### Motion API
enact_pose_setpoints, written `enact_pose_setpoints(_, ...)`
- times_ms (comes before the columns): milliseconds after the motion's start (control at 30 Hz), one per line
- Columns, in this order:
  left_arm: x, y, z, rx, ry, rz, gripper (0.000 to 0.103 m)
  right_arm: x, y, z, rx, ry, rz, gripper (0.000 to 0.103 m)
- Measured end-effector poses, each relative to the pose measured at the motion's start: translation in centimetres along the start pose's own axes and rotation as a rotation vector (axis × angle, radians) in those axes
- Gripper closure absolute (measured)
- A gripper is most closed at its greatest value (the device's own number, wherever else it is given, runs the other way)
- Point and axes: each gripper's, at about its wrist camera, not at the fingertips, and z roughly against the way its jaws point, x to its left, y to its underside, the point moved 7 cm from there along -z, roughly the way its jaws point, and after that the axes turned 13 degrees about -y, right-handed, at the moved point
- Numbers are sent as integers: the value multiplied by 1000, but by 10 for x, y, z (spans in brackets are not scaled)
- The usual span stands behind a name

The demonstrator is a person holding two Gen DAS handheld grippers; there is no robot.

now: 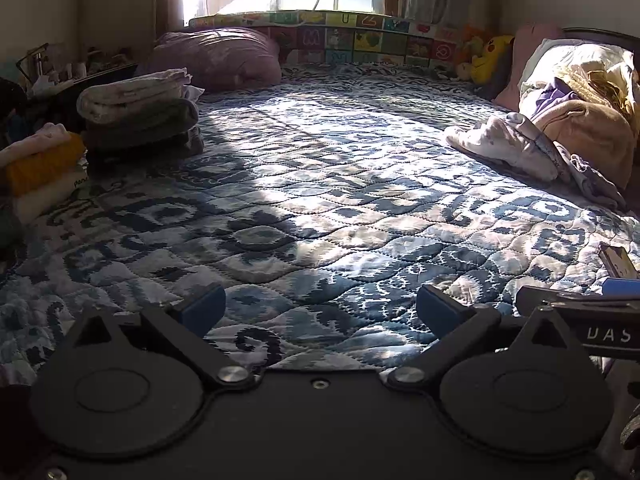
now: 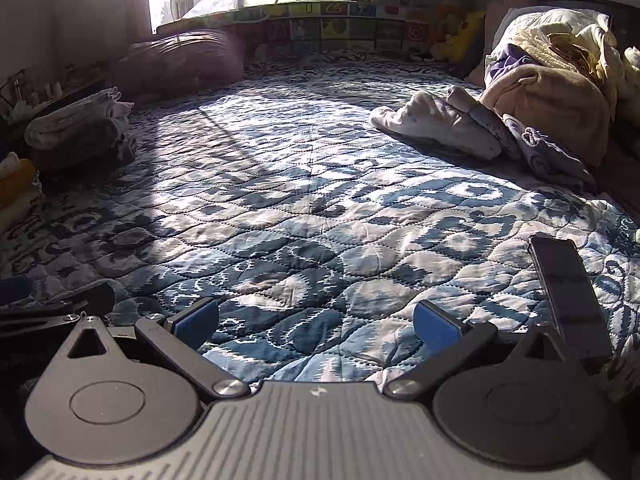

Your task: Fold clothes

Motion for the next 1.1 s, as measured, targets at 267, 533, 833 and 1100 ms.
enact_pose_setpoints(267, -1, 0, 1, 10, -4, 6, 0, 1, -2, 2, 3, -9, -7, 0)
enact_pose_setpoints(533, 2, 2, -3, 14, -1, 4, 0, 1, 0, 1, 2, -4, -2, 0)
enact_pose_setpoints(833, 2, 2, -4, 19, -1, 4, 0, 1, 1, 0, 3, -3, -3, 0)
enact_pose_setpoints(1100, 2, 3, -5, 21, -1, 5, 0, 1, 2, 0, 4, -2, -3, 0)
